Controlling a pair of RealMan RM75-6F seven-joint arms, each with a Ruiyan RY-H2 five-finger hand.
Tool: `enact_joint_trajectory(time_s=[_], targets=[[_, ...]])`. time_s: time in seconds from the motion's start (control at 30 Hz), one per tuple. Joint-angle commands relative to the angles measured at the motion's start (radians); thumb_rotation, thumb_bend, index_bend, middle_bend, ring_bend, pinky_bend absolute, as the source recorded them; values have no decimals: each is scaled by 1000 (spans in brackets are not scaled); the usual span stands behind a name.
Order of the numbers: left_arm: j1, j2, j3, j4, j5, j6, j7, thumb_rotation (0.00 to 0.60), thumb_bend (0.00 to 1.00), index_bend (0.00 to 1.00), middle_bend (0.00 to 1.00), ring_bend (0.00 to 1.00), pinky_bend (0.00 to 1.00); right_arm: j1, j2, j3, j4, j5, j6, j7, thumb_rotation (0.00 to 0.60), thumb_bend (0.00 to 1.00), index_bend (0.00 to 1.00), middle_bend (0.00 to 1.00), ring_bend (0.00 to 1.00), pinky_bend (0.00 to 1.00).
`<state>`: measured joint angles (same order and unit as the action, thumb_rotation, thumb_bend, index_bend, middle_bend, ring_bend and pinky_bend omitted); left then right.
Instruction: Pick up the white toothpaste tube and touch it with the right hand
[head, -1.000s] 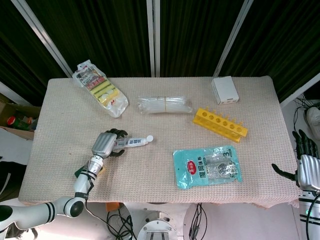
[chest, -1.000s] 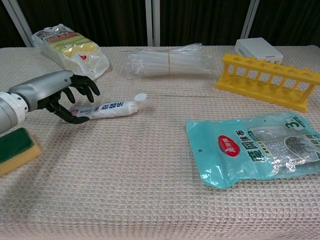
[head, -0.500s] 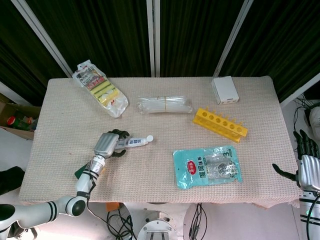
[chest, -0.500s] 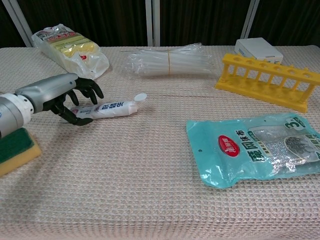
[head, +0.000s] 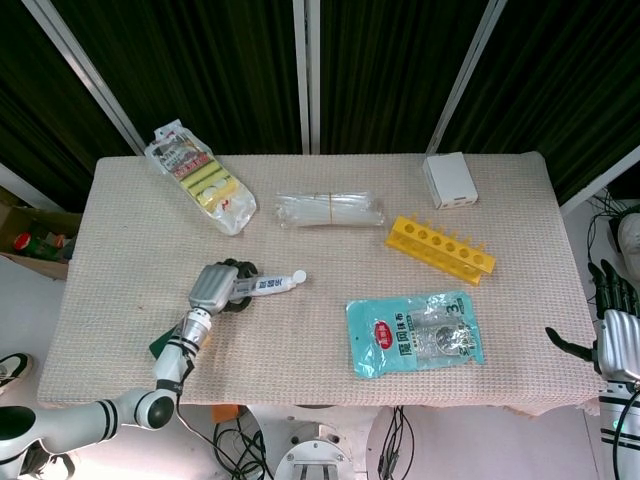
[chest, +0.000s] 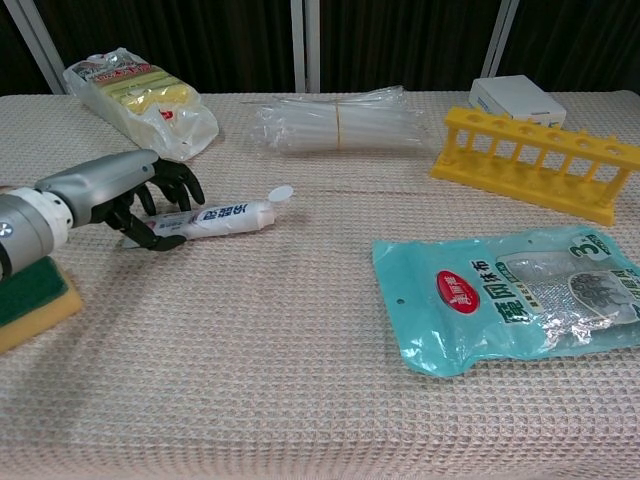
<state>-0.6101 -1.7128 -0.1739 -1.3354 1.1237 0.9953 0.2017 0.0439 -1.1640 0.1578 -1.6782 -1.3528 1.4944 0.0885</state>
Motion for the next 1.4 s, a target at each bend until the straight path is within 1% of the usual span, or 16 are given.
enact_joint_trajectory(time_s=[0.03, 0.27, 0.33, 0.5, 0.67, 0.73, 0.87, 1.1, 1.3, 1.4], targets=[[1, -7, -1, 8, 0, 3, -3, 600, 320, 367, 437, 313, 417, 1, -1, 1, 3, 5, -5, 2, 600, 22, 0, 0, 0, 0], [0, -37, 0, 52, 12, 26, 7, 600, 329, 429, 502, 372, 473, 3, -2, 3, 4, 10, -9, 1, 600, 23, 0, 0, 0, 0], [-2, -46, 1, 66, 22, 35, 12, 600, 331, 453, 534, 400, 499, 4, -2, 3, 3, 10, -10, 0, 600, 22, 0, 0, 0, 0], [-4, -65, -3, 98, 49, 59, 3, 600, 351, 558, 647, 503, 585, 5, -3, 2, 4, 14, -15, -4, 600, 22, 0, 0, 0, 0], [-3, -84, 1, 141, 84, 84, -20, 600, 367, 691, 785, 641, 699, 6, -5, 1, 4, 19, -21, -8, 600, 23, 0, 0, 0, 0], [-1, -92, 2, 159, 102, 92, -50, 600, 388, 726, 823, 678, 731, 8, -6, 0, 4, 20, -25, -10, 600, 23, 0, 0, 0, 0], [2, -111, 4, 200, 134, 96, -144, 600, 473, 795, 898, 750, 799, 9, -7, 0, 4, 22, -27, -13, 600, 23, 0, 0, 0, 0], [3, -137, 16, 263, 207, 110, -320, 600, 484, 823, 944, 782, 824, 7, -7, -1, 5, 26, -28, -16, 600, 23, 0, 0, 0, 0], [15, -162, 12, 303, 277, 191, -505, 600, 486, 826, 950, 786, 824, 12, -12, -2, 7, 14, -28, -18, 600, 23, 0, 0, 0, 0], [18, -167, 10, 310, 297, 214, -578, 600, 486, 825, 951, 786, 824, 18, -16, -4, 4, 1, -27, -23, 600, 23, 0, 0, 0, 0]])
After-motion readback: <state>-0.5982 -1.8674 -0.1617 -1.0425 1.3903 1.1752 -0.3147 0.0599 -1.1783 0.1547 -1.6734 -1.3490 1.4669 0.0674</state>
